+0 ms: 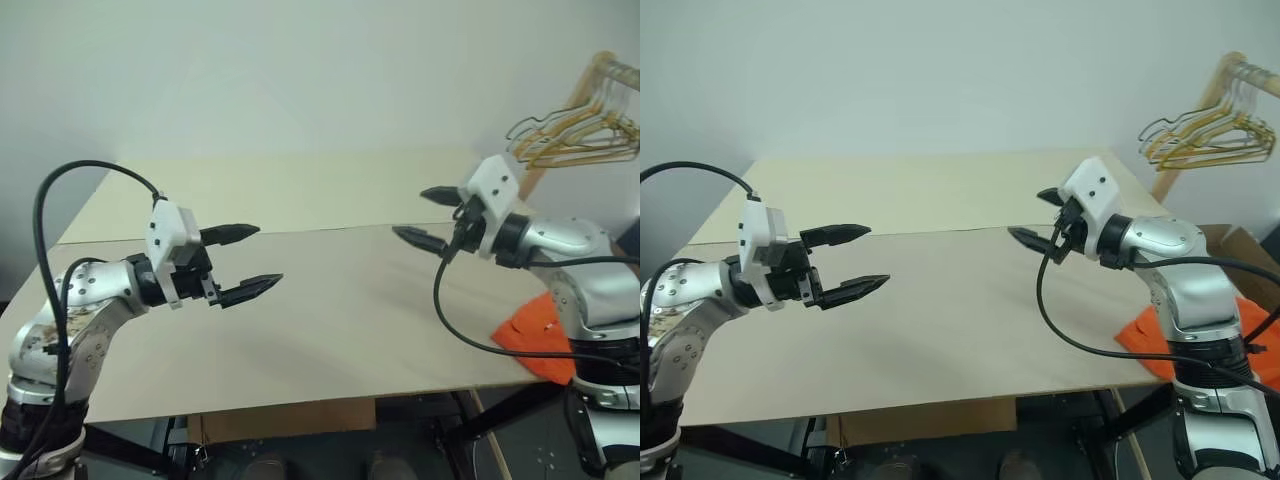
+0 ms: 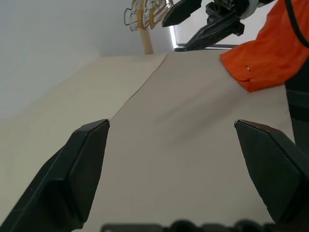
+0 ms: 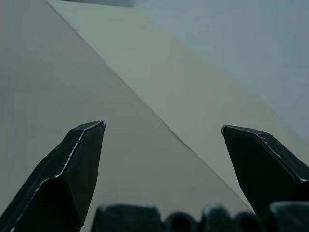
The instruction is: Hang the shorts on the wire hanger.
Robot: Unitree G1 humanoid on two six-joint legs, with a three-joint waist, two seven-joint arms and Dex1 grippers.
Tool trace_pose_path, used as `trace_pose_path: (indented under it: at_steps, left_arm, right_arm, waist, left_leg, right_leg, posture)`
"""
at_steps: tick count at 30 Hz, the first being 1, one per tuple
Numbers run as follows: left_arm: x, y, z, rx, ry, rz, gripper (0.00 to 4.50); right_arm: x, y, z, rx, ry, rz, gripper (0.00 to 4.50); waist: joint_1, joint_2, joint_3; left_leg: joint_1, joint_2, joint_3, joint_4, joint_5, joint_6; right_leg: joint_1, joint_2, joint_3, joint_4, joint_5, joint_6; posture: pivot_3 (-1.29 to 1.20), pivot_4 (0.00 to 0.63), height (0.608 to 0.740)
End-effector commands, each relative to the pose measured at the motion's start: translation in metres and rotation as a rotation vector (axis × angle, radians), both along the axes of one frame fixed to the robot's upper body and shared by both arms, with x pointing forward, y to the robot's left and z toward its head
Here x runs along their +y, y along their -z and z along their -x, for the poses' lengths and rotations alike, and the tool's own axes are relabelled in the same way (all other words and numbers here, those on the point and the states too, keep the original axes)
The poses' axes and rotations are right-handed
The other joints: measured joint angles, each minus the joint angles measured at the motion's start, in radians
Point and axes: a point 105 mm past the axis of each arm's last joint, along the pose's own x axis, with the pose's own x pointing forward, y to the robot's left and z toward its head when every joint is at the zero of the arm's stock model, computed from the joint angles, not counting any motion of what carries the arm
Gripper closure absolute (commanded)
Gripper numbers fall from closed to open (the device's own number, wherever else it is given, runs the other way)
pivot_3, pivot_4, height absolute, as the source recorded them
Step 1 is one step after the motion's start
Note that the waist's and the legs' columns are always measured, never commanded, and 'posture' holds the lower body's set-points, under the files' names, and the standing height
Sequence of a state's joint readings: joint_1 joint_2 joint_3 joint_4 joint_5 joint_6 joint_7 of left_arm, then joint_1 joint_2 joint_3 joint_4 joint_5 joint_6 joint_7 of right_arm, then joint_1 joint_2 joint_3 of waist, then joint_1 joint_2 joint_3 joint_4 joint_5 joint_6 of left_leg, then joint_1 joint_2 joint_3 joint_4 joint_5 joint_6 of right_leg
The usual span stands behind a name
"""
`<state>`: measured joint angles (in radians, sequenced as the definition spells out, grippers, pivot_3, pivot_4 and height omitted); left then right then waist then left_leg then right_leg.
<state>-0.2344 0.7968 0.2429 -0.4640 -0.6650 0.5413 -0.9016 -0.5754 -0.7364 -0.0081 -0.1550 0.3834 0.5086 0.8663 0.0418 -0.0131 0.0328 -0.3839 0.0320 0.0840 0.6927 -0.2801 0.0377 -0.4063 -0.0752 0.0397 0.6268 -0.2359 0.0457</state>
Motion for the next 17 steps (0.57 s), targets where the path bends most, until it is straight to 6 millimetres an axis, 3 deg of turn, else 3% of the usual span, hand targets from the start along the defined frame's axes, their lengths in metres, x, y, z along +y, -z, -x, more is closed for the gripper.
trace_pose_path:
  at_steps: [1, 4, 9, 17]
  left_arm:
    - [0.008, -0.019, 0.007, -0.055, -0.031, 0.007, 0.00]
    - [0.013, -0.026, 0.012, -0.059, -0.041, 0.022, 0.00]
    - [0.016, -0.020, 0.018, -0.040, -0.055, -0.018, 0.00]
    - [0.014, -0.013, 0.022, -0.014, -0.037, -0.046, 0.00]
  right_arm:
    - [0.003, -0.017, 0.011, -0.049, -0.098, -0.015, 0.03]
    - [0.006, -0.020, 0.020, -0.038, -0.171, -0.020, 0.03]
    - [0.003, -0.008, 0.025, -0.013, -0.200, 0.049, 0.03]
    - [0.002, -0.007, 0.025, -0.013, -0.191, 0.052, 0.03]
  waist:
    - [0.021, -0.001, 0.001]
    - [0.051, -0.002, 0.001]
    - [0.080, -0.002, 0.001]
    - [0.096, -0.002, 0.001]
  left_leg:
    - [0.000, 0.000, 0.000, 0.000, 0.000, 0.000]
    - [-0.001, 0.000, 0.000, 0.000, 0.000, 0.000]
    - [-0.001, 0.000, 0.000, 0.000, 0.000, 0.000]
    - [-0.002, 0.000, 0.001, 0.001, 0.000, 0.000]
  right_leg:
    - [0.000, 0.000, 0.000, 0.000, 0.000, 0.000]
    - [0.000, 0.000, -0.002, 0.000, 0.000, 0.000]
    - [0.000, 0.000, -0.003, 0.000, 0.000, 0.000]
    - [0.000, 0.000, -0.005, 0.000, 0.000, -0.001]
  posture:
    - [0.24, 0.000, 0.740]
    - [0.27, 0.000, 0.740]
    - [0.28, 0.000, 0.740]
    - [0.27, 0.000, 0.740]
